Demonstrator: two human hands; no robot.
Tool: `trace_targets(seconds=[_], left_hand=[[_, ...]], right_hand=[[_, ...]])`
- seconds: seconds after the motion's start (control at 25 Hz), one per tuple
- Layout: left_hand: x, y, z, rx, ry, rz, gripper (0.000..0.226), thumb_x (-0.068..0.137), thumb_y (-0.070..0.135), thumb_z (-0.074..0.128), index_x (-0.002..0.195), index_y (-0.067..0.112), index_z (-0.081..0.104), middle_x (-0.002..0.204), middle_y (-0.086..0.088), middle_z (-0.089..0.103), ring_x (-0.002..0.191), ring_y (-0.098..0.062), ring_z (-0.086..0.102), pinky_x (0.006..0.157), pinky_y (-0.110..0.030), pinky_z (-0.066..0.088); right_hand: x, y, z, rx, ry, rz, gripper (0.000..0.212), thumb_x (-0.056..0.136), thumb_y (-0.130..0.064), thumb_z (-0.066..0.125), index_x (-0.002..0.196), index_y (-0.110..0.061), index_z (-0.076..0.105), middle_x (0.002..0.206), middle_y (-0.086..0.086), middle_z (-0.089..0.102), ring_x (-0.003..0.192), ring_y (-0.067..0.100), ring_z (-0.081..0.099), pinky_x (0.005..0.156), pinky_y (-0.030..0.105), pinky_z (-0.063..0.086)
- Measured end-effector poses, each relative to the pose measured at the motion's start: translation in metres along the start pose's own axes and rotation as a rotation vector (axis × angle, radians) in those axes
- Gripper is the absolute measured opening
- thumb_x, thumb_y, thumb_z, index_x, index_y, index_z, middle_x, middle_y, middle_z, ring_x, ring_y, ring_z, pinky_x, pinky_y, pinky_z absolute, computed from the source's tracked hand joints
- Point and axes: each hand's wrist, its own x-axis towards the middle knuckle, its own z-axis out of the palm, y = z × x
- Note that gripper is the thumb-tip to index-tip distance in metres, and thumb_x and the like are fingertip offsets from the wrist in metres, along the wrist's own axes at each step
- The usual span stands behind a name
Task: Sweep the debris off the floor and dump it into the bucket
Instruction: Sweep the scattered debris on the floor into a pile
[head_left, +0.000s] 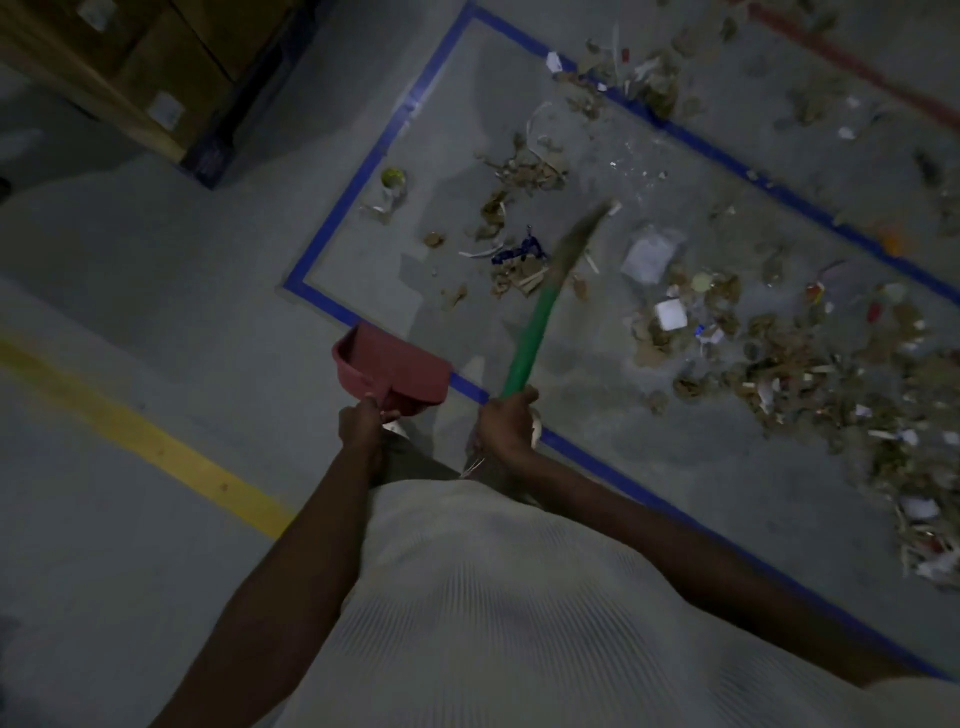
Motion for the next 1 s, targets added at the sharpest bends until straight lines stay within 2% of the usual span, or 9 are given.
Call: trace_targets(seconds=[0.08, 0.2, 0.28, 0.4, 0.48, 0.6, 0.8, 0.88, 1.0], left_hand=[[0.01, 0.012, -0.026, -0.048, 0.084, -0.027, 0.051, 0.093, 0.033, 0.059, 0.122, -0.008, 0.058, 0.111, -0.024, 0.067, 0.076, -0.037, 0.066, 0.062, -0.045, 0.055], [0.032, 0.026, -0.076, -0.113, 0.189, -0.017, 0.049, 0.096, 0.027, 0.051, 0.127, -0.01, 0.052, 0.117, -0.028, 0.066, 0.053, -0.027, 0.047, 0.048, -0.031, 0.036], [0.044, 0.032, -0.108, -0.14, 0.259, -0.033, 0.045, 0.097, 0.022, 0.047, 0.128, -0.01, 0.05, 0.114, -0.027, 0.066, 0.051, -0.02, 0.037, 0.048, -0.026, 0.027], [0.056, 0.032, -0.144, -0.188, 0.298, -0.058, 0.045, 0.097, 0.024, 0.047, 0.125, -0.01, 0.054, 0.113, -0.026, 0.066, 0.054, -0.021, 0.038, 0.048, -0.027, 0.03], [0.053, 0.021, -0.155, -0.223, 0.334, -0.075, 0.048, 0.097, 0.028, 0.049, 0.125, -0.01, 0.056, 0.117, -0.028, 0.065, 0.068, -0.034, 0.058, 0.055, -0.04, 0.046], [0.033, -0.019, -0.158, -0.259, 0.45, -0.134, 0.05, 0.098, 0.032, 0.048, 0.128, -0.007, 0.054, 0.124, -0.027, 0.062, 0.113, -0.049, 0.058, 0.091, -0.059, 0.05], [-0.037, -0.13, -0.118, -0.487, 0.625, -0.304, 0.053, 0.098, 0.034, 0.047, 0.13, -0.007, 0.051, 0.13, -0.028, 0.056, 0.116, -0.044, 0.058, 0.095, -0.056, 0.05], [-0.074, -0.177, -0.089, -0.612, 0.65, -0.355, 0.053, 0.098, 0.034, 0.048, 0.131, -0.007, 0.051, 0.131, -0.027, 0.056, 0.116, -0.043, 0.058, 0.096, -0.056, 0.05], [-0.132, -0.251, -0.043, -0.778, 0.706, -0.429, 0.054, 0.099, 0.033, 0.049, 0.133, -0.008, 0.049, 0.133, -0.028, 0.054, 0.121, -0.044, 0.055, 0.101, -0.056, 0.047]], right_hand=[[-0.013, -0.012, 0.023, 0.011, -0.098, -0.048, 0.054, 0.103, -0.023, 0.045, 0.15, -0.014, 0.02, 0.126, 0.02, 0.058, 0.107, 0.04, 0.065, 0.094, 0.055, 0.055], [-0.03, -0.031, 0.057, -0.19, -0.227, -0.212, 0.054, 0.102, -0.024, 0.048, 0.15, -0.019, 0.025, 0.122, 0.019, 0.061, 0.104, 0.039, 0.065, 0.089, 0.057, 0.056], [-0.04, -0.046, 0.078, -0.323, -0.293, -0.286, 0.055, 0.1, -0.022, 0.05, 0.15, -0.019, 0.027, 0.122, 0.02, 0.062, 0.105, 0.04, 0.065, 0.089, 0.056, 0.057], [-0.048, -0.06, 0.107, -0.564, -0.401, -0.394, 0.049, 0.096, -0.017, 0.054, 0.143, -0.013, 0.04, 0.119, 0.019, 0.062, 0.104, 0.038, 0.065, 0.088, 0.053, 0.057], [-0.047, -0.056, 0.117, -0.71, -0.451, -0.476, 0.039, 0.097, -0.021, 0.057, 0.134, -0.01, 0.053, 0.117, 0.017, 0.066, 0.105, 0.036, 0.066, 0.089, 0.046, 0.056], [-0.043, -0.041, 0.115, -0.932, -0.56, -0.641, 0.033, 0.097, -0.032, 0.06, 0.119, -0.008, 0.065, 0.11, 0.016, 0.071, 0.1, 0.031, 0.067, 0.075, 0.028, 0.045], [-0.034, 0.008, 0.064, -1.187, -0.784, -0.877, 0.029, 0.088, -0.027, 0.064, 0.103, -0.003, 0.067, 0.086, 0.012, 0.067, 0.076, 0.027, 0.063, 0.056, 0.023, 0.044], [-0.031, 0.038, 0.039, -1.28, -0.809, -0.898, 0.025, 0.091, -0.019, 0.062, 0.109, -0.003, 0.066, 0.091, 0.014, 0.069, 0.082, 0.032, 0.066, 0.062, 0.03, 0.048], [-0.032, 0.087, 0.005, -1.409, -0.851, -0.883, 0.028, 0.094, -0.019, 0.06, 0.121, -0.01, 0.065, 0.108, 0.012, 0.07, 0.1, 0.03, 0.067, 0.073, 0.025, 0.043]])
